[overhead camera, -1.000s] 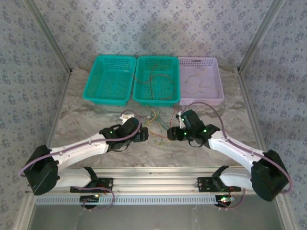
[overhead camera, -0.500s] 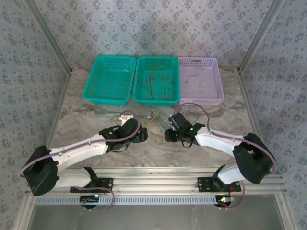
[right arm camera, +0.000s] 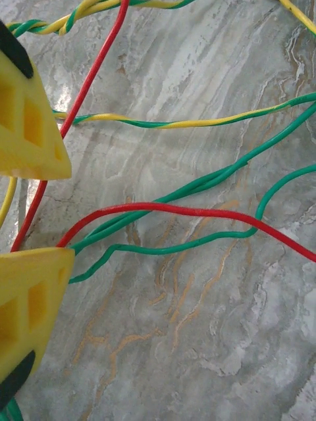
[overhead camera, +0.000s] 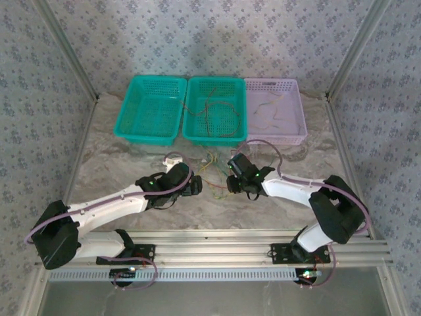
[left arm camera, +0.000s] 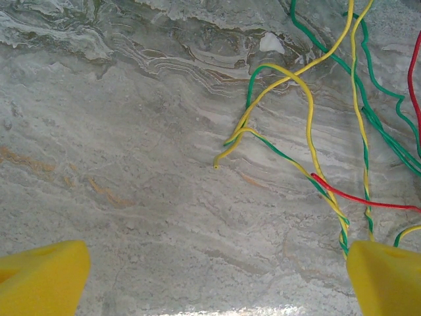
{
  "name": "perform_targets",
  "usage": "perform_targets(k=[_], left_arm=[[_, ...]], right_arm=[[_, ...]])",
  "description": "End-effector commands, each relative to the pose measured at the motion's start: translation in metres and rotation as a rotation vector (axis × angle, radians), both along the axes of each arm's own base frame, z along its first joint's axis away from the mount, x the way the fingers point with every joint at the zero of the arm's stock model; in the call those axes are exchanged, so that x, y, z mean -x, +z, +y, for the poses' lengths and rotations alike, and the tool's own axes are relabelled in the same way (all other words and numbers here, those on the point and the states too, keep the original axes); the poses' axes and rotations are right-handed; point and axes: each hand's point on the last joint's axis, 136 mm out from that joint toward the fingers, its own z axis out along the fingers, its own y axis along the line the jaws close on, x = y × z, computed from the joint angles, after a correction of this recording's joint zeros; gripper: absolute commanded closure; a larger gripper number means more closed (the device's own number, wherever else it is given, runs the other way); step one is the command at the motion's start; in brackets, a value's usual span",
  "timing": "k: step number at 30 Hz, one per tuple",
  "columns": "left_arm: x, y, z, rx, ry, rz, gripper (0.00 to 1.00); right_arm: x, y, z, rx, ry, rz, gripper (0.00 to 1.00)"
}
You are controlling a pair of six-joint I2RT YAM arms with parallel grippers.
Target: Untangle the cables
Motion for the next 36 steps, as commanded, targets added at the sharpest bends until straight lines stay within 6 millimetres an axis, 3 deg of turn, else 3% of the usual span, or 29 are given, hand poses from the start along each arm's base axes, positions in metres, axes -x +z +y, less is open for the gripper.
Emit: perform_targets(k=[1, 12, 22, 30, 36], left_arm=[[0.000, 0.001, 0.001, -0.013, 0.001, -0.012, 0.00], [0.001, 0.000, 0.003, -0.018, -0.002, -0.012, 0.00], [0.001, 0.004, 0.005, -0.017, -0.001, -0.020, 0.00], [0.003, 0.005, 0.006, -0.016, -0.001, -0.020, 0.00], [0.003, 0.006, 0.007, -0.015, 0.000, -0.022, 0.00]], right_arm=[[-0.006, 0.001, -0.003, 0.062, 0.006, -0.021, 0.63], [-0.006, 0.004, -0.010, 0.112, -0.004, -0.065, 0.64], [-0.005, 0.000, -0.010, 0.182, 0.015, -0.072, 0.83], [-0.005, 0.042, -0.001, 0.087, 0.030, -0.137, 1.00], [-0.002, 0.081, 0.003, -0.045, 0.036, -0.180, 1.00]])
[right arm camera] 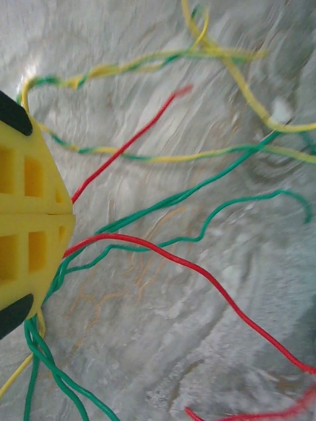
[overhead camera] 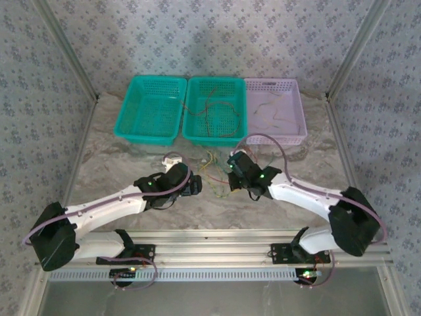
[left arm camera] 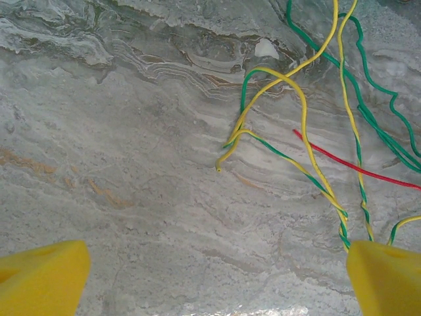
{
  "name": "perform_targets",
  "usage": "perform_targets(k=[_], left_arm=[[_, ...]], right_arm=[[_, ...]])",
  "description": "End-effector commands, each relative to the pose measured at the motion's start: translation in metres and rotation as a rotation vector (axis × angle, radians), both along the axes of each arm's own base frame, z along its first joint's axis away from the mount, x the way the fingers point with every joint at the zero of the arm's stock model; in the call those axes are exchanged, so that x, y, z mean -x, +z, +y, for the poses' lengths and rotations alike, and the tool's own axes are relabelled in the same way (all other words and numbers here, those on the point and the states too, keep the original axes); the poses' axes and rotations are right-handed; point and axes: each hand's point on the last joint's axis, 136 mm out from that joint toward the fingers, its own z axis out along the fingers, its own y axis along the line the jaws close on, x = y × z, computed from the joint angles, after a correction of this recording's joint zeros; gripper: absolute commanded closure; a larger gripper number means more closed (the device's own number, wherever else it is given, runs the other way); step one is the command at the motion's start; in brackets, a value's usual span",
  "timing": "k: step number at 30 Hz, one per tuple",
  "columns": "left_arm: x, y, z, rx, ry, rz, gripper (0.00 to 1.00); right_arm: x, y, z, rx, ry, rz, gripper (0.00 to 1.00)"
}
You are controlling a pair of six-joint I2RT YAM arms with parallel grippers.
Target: Untangle the cables
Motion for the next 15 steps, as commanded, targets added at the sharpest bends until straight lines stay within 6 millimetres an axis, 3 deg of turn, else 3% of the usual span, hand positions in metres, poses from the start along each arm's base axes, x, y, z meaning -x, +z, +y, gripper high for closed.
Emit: perform_targets(k=[1, 6, 11, 15], left_arm=[[0.003, 0.000, 0.007, -0.027, 0.002, -0.008, 0.00], [0.003, 0.000, 0.007, -0.025, 0.000, -0.007, 0.00], [0.003, -0.001, 0.007, -0.024, 0.000, -0.008, 0.00], [0.004, -0.002, 0.008, -0.022, 0.003, -0.006, 0.00]], right_arm=[[0.001, 0.025, 0.003, -0.082, 0.013, -0.007, 1.00], [0.000, 0.025, -0.007, -0.109, 0.005, 0.022, 0.99], [-0.006, 0.015, -0.014, -0.117, -0.010, 0.070, 0.59], [-0.005, 0.004, -0.013, -0.106, 0.005, 0.097, 0.47]])
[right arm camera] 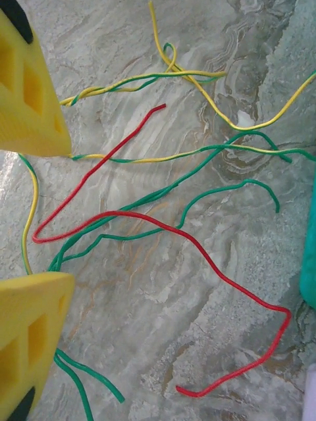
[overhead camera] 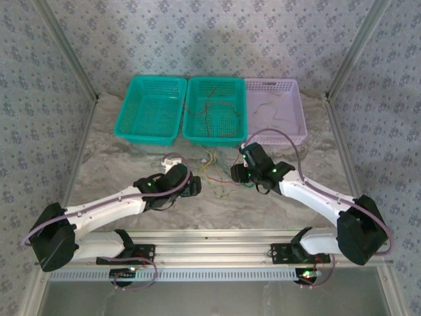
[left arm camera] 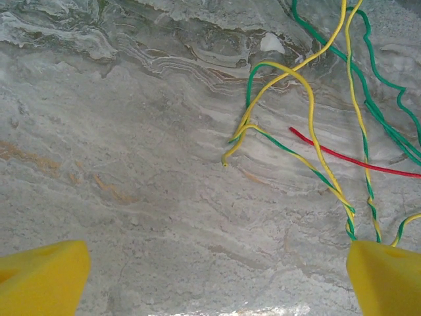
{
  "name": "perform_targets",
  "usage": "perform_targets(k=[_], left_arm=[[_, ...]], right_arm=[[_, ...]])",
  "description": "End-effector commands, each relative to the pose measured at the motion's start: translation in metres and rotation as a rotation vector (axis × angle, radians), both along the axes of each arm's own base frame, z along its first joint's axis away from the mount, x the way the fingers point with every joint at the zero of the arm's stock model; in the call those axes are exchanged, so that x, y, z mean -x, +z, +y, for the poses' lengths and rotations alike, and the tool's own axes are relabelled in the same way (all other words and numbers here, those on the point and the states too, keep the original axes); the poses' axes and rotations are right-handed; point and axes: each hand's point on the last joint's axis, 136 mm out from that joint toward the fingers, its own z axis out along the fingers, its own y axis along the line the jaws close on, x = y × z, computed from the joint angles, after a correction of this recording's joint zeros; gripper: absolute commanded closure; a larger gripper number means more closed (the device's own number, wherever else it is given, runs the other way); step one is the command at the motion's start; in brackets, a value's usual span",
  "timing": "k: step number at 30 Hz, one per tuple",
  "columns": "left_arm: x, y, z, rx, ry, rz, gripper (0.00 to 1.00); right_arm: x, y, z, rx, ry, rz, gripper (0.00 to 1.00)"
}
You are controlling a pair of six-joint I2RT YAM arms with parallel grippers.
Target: Untangle the cables
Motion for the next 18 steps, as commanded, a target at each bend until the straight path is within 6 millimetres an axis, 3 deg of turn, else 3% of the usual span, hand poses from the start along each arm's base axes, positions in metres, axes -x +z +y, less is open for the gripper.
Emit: perform_targets(k=[1, 14, 18], left_arm=[[0.002, 0.002, 0.005, -0.013, 0.003, -0.012, 0.00], [0.003, 0.000, 0.007, -0.012, 0.007, -0.013, 0.00], [0.003, -0.001, 0.008, -0.014, 0.008, -0.012, 0.00]], right_arm=[[0.006, -0.009, 0.006, -0.008, 0.043, 0.040, 0.46], [0.007, -0.064, 0.007, 0.093, 0.070, 0.143, 0.43], [0.004, -0.072, 0.008, 0.111, 0.068, 0.154, 0.51]])
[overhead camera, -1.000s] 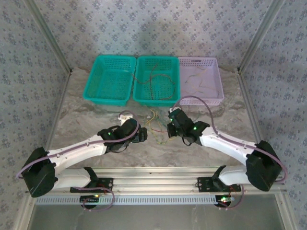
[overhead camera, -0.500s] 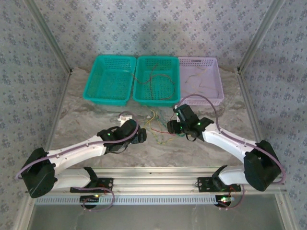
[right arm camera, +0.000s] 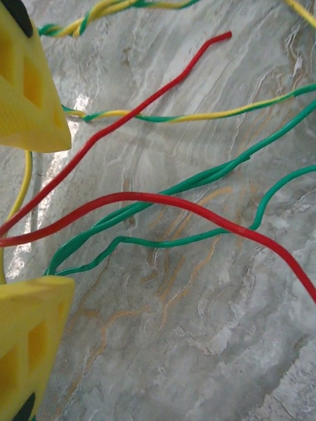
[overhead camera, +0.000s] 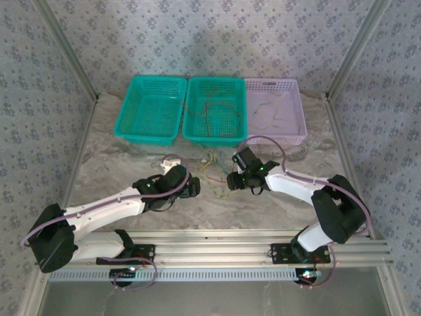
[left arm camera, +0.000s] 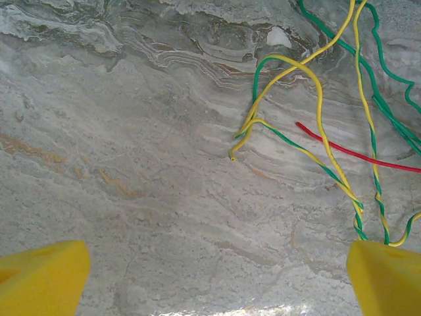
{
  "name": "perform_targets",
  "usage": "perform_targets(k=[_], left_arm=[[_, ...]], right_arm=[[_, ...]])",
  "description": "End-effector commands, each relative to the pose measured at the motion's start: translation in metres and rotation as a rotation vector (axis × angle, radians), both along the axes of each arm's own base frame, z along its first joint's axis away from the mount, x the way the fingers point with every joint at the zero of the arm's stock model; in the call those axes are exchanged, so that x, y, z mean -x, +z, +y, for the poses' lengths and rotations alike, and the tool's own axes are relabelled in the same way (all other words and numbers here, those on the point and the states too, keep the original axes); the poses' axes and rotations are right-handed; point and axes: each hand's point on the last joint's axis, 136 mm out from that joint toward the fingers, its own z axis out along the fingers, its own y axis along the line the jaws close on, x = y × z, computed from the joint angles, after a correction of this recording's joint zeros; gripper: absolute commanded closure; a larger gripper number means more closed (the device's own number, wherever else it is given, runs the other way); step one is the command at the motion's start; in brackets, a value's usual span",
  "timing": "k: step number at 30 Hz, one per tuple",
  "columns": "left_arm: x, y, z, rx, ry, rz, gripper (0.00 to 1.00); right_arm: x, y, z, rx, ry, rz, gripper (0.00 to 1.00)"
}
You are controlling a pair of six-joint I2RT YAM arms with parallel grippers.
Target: Untangle the cables
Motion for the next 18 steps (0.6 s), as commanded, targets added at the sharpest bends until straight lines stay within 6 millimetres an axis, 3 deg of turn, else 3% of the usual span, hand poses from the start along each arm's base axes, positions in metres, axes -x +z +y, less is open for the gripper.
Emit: perform_targets(k=[1, 3, 6, 9, 18], left_arm=[[0.000, 0.001, 0.004, -0.009, 0.008, -0.015, 0.00], [0.001, 0.001, 0.003, -0.007, 0.008, -0.013, 0.00], [0.000, 0.000, 0.004, -0.008, 0.009, -0.013, 0.00], [0.000, 0.001, 0.004, -0.010, 0.009, -0.015, 0.00], [-0.002, 0.005, 0.006, -0.030, 0.003, -0.031, 0.00]], right_arm=[[-0.003, -0.005, 0.002, 0.021, 0.012, -0.001, 0.55], [-0.004, -0.008, 0.004, 0.018, 0.015, 0.008, 0.71], [-0.003, -0.004, 0.007, 0.007, 0.019, 0.004, 0.85], [-0.004, 0.012, 0.008, -0.002, 0.028, -0.025, 0.98], [0.000, 0.102, 0.008, -0.026, 0.076, -0.182, 1.00]])
